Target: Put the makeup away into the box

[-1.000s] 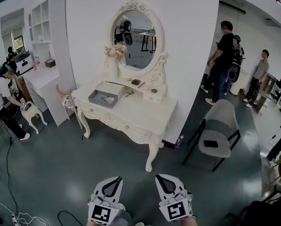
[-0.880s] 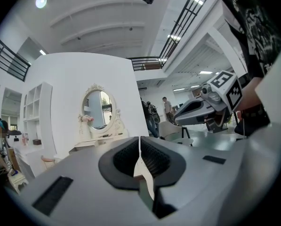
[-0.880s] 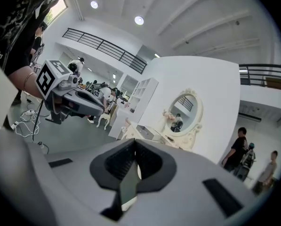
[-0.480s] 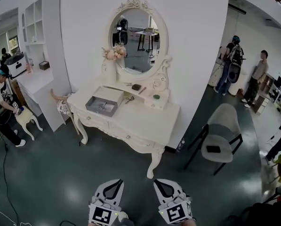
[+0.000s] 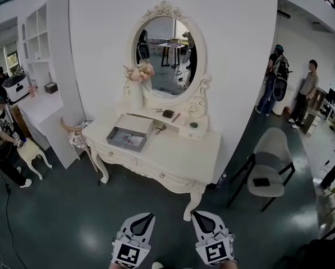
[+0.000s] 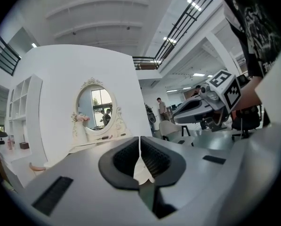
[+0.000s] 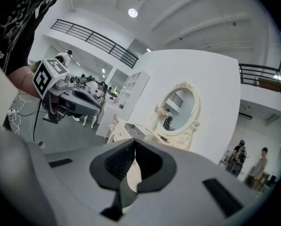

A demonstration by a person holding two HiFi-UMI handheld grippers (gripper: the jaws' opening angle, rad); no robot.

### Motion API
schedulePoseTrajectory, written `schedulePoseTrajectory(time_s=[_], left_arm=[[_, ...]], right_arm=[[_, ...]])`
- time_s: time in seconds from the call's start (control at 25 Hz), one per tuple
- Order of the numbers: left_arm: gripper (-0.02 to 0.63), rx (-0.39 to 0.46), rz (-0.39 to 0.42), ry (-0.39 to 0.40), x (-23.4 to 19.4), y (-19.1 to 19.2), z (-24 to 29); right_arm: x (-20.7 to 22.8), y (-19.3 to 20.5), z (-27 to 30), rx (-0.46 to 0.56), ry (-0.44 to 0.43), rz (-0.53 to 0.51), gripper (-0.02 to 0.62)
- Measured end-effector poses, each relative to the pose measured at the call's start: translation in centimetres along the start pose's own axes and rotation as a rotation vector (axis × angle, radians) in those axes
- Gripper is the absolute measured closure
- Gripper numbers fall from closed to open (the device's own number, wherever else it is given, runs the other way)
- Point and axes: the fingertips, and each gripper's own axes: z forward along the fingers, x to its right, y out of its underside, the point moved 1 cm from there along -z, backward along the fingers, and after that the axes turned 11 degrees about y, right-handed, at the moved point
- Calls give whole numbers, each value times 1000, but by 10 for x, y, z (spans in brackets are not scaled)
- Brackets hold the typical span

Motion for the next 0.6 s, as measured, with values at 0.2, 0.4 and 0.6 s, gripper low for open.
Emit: schedulePoseTrajectory(time_s=[0.2, 0.4, 0.6], left_arm=[[583, 3, -9, 11, -16, 5, -2], [583, -9, -39, 9, -20, 13, -7], [583, -10, -34, -2, -24, 21, -6]], right_arm=[[-9, -1, 12, -20, 10, 4, 584], [-16, -6, 19, -39, -3, -11, 584], [-28, 3, 29, -64, -62, -23, 584]])
